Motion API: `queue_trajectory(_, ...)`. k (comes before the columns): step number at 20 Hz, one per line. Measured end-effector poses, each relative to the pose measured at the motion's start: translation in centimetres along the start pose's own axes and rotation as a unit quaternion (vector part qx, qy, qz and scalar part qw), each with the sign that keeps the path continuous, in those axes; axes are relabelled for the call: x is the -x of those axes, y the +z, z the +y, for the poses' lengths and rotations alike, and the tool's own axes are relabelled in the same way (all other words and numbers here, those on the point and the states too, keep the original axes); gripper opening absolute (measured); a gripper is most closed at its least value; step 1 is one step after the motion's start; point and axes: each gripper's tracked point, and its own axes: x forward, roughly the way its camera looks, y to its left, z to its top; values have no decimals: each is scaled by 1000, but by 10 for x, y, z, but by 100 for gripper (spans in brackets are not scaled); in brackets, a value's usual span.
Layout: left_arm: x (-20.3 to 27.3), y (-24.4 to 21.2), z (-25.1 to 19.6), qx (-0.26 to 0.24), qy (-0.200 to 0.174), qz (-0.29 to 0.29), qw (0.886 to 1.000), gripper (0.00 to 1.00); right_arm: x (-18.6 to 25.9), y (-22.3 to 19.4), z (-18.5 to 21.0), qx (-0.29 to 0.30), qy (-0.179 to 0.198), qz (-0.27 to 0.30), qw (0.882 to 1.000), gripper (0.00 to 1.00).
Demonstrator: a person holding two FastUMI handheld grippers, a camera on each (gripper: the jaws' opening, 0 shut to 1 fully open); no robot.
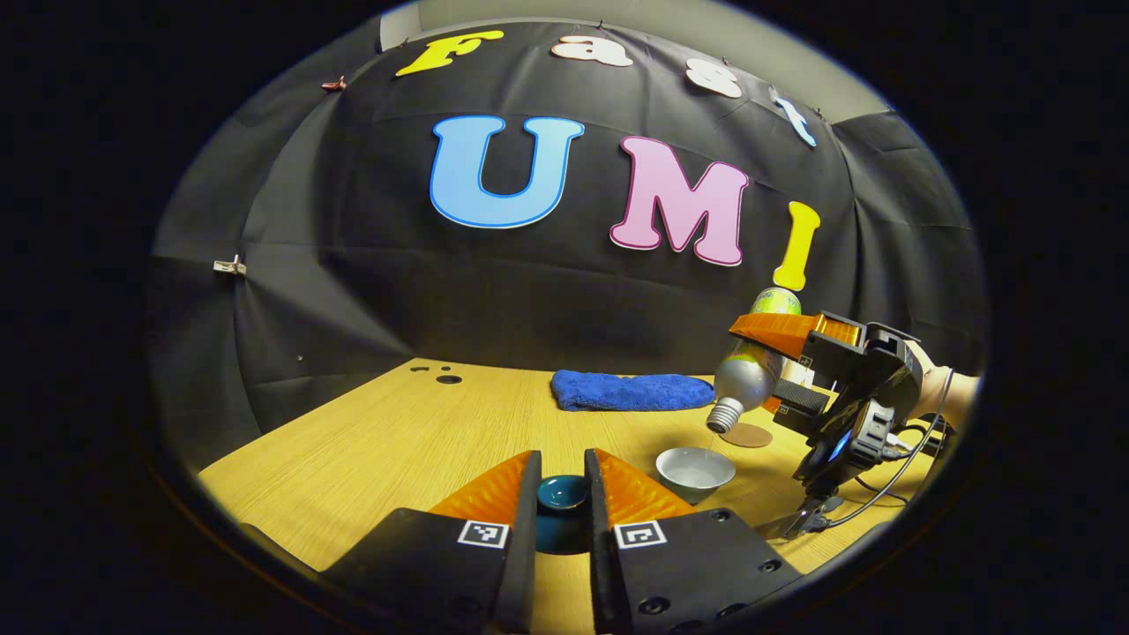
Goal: Open the teacup lid with one hand, grasp the water bottle and pour water into the teacup with the other hand; after pouring, place the water bottle on the coaster and then close the teacup lid.
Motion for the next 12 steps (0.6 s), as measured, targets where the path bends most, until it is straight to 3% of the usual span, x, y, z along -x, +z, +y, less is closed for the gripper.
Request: queue_trajectory(12, 5, -3, 4, 0, 7, 5, 1000, 29, 1, 2, 1, -1, 3, -2, 1000, 76)
